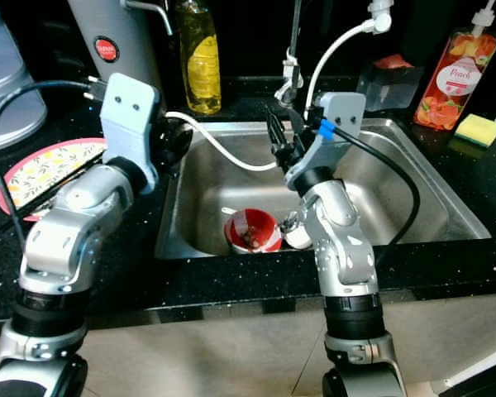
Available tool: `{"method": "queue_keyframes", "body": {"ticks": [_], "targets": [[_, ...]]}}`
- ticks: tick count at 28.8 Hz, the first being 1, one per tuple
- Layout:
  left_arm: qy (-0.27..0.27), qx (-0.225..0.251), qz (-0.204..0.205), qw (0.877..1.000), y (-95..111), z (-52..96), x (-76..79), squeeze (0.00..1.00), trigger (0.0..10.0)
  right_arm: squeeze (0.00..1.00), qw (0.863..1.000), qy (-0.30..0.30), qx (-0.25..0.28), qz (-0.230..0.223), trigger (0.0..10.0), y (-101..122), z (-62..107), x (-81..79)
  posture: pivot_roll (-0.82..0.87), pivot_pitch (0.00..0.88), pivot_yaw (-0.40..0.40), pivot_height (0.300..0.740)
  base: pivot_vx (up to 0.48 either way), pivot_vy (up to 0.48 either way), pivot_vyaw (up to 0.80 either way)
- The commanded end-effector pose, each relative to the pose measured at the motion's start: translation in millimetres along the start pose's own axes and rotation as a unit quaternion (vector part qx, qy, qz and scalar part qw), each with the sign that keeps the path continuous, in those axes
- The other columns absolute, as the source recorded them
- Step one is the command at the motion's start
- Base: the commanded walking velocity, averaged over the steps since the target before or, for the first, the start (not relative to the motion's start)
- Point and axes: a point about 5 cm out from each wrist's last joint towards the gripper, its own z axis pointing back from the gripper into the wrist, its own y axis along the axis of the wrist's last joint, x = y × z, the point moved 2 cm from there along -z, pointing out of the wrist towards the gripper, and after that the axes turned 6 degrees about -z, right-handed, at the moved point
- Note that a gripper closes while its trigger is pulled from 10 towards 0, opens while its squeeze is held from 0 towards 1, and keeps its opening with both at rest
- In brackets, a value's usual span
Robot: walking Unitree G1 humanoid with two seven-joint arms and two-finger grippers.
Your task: Kitchen organization
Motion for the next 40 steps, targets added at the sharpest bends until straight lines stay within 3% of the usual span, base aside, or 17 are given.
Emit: {"method": "queue_keyframes", "body": {"ticks": [1,40], "targets": [[0.009,-0.002,-0.004,1.0,-0.5,-1.8,-2.9,0.0,10.0,0.0,1.0,-0.004,0.004,0.003,10.0,1.4,0.1,0.9,0.23,0.0,-0.025,0.74,0.0,0.0,0.0],[0.024,-0.001,-0.005,1.0,-0.8,-0.1,-5.8,0.0,10.0,0.0,1.0,-0.005,-0.007,-0.005,10.0,-4.8,0.7,-0.7,0.25,0.0,-0.032,0.74,0.0,0.0,0.0]]}}
